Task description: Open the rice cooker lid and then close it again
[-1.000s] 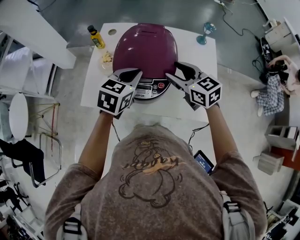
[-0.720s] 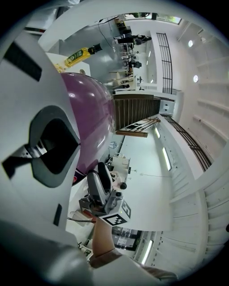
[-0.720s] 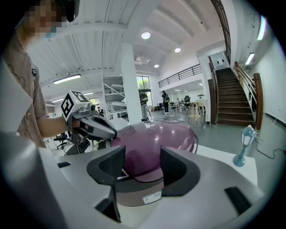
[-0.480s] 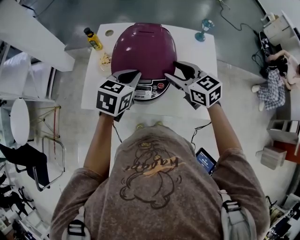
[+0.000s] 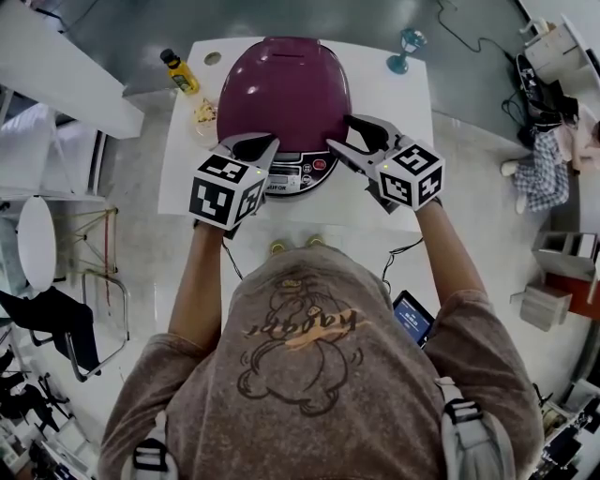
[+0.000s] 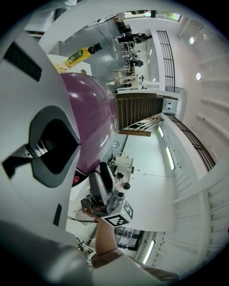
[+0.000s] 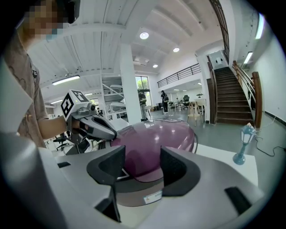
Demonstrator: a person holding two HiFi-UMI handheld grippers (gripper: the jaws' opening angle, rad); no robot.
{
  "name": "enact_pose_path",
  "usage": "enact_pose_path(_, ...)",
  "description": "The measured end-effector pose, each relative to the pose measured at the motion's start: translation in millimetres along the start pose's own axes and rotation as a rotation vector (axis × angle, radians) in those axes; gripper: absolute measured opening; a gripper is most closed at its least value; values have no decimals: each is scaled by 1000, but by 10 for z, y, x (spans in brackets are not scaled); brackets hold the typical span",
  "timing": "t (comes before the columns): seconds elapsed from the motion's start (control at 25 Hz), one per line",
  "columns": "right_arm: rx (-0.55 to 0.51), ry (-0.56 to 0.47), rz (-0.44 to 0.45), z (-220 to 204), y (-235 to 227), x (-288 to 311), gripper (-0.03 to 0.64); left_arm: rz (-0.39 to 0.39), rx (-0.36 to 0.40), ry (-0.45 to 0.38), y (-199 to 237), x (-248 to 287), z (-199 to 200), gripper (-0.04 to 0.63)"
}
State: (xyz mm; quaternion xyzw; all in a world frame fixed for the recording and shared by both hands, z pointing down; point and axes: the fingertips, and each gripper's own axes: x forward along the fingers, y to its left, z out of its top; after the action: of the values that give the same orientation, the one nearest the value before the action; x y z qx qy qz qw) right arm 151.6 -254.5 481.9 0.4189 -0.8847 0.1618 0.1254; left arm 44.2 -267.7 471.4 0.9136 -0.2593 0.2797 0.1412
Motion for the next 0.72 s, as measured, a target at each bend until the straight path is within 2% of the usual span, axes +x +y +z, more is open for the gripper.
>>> enact_pose_path(0.12,-3,4,-2,2,4,-1,235,-8,8,11,-1,3,-1,20)
enact_pose_path(0.44,-5,-1,-11,3,-7,-1,229,-29,-32,-6,9,-3,5,20)
enact_pose_path(0.72,-43,19,-34,-5,-8,4,221,5,-4,-26,3,-12,15,20)
